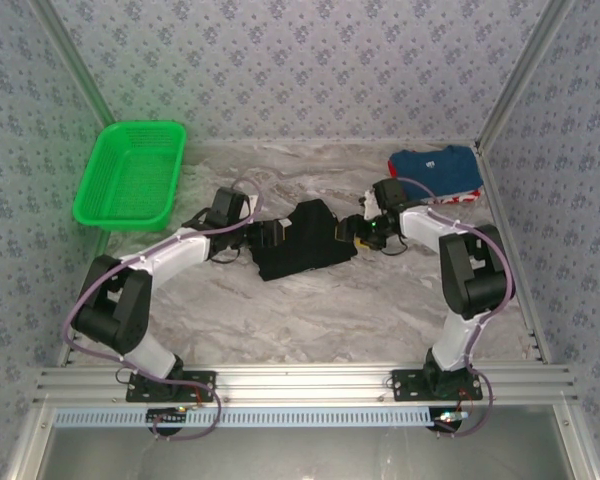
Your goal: Fold the inside-out t-shirt
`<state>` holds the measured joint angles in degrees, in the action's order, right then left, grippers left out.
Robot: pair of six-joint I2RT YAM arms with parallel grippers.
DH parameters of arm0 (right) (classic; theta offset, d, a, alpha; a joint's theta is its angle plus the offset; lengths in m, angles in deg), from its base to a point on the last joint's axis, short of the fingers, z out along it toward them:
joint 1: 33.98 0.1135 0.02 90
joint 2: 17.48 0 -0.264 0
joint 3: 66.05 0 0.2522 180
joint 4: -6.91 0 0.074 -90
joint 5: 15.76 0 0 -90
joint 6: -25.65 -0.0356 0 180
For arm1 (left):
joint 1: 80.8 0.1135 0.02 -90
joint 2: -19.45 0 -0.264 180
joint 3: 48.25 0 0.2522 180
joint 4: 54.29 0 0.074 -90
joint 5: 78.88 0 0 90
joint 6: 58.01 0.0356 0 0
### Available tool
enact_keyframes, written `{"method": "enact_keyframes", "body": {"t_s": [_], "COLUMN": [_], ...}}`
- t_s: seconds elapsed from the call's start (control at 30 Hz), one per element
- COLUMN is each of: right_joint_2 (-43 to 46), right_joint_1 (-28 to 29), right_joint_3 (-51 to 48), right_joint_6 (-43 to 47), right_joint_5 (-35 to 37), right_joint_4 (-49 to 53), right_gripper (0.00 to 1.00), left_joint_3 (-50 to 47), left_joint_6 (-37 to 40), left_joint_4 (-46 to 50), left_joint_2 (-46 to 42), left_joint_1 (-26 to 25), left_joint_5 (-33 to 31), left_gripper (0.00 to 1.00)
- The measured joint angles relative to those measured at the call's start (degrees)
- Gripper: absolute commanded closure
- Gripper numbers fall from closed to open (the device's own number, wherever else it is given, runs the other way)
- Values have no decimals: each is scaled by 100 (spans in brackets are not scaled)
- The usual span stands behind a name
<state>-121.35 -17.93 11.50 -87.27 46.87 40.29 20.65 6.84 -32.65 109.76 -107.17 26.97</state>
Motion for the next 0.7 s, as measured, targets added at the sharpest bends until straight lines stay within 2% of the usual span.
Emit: {"method": "enact_keyframes", "body": {"t_s": [0.07, 0.2, 0.33, 0.6, 0.7], "right_joint_2": [-111, -280, -302, -229, -92], "right_joint_1": [96, 280, 334, 332, 334], "right_joint_3": [0, 4, 15, -70, -249], "right_joint_6": [-7, -46, -81, -125, -107], "right_joint_5": [20, 7, -96, -321, -380], "right_joint_4": [-4, -13, -76, -293, -358], "right_gripper": [40, 60, 75, 91, 93], "left_joint_3": [-2, -11, -22, -153, -210], "left_joint_6": [0, 0, 0, 0, 2], "left_joint_4": [15, 74, 109, 142, 179], "left_joint_2": [-4, -44, -59, -72, -155], "left_joint_1": [0, 0, 0, 74, 144], "left_joint_5": [-2, -4, -11, -22, -24], "left_gripper": [21, 21, 21, 21, 21]}}
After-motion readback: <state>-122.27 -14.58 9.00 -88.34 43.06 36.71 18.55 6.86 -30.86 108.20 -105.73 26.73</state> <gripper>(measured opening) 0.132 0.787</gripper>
